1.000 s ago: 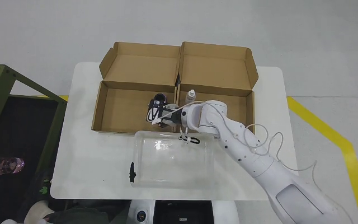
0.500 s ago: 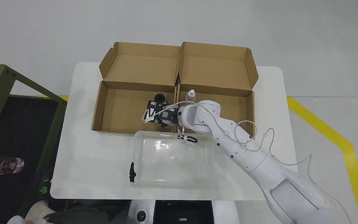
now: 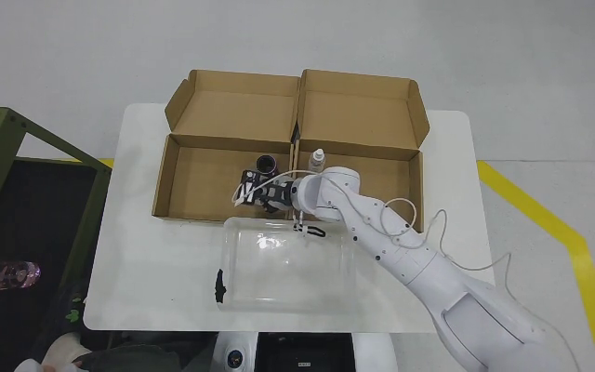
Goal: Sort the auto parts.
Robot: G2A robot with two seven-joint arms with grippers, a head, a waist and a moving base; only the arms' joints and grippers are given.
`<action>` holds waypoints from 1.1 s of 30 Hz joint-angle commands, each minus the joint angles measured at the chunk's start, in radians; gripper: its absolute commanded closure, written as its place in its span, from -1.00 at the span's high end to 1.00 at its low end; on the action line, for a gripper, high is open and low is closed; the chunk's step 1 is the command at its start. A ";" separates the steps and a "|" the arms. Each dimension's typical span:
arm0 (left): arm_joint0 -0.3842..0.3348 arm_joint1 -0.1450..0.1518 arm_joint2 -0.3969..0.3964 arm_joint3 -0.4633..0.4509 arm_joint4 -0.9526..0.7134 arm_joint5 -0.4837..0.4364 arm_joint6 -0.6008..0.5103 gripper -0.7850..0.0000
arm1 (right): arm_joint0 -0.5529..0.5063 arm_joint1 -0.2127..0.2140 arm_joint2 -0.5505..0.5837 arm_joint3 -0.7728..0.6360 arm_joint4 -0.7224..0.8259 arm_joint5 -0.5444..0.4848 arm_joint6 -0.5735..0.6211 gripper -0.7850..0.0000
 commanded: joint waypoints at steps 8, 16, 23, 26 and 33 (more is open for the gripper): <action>0.000 0.000 0.000 0.000 0.000 0.000 0.000 1.00 | 0.002 -0.007 0.008 0.004 -0.008 -0.018 0.012 -0.19; 0.000 0.000 0.000 0.000 0.000 0.000 0.000 1.00 | -0.017 -0.001 0.033 -0.060 -0.015 -0.049 0.006 -0.11; 0.000 0.000 0.000 0.000 0.000 0.000 0.000 1.00 | -0.057 0.020 0.081 -0.188 -0.047 -0.064 0.015 -0.05; 0.000 0.000 0.000 0.000 0.000 0.000 0.000 1.00 | -0.079 0.031 0.111 -0.245 -0.059 -0.071 0.021 -0.04; 0.000 0.000 0.000 0.000 0.000 0.000 0.000 1.00 | -0.174 0.070 0.205 -0.400 -0.076 -0.115 0.009 -0.02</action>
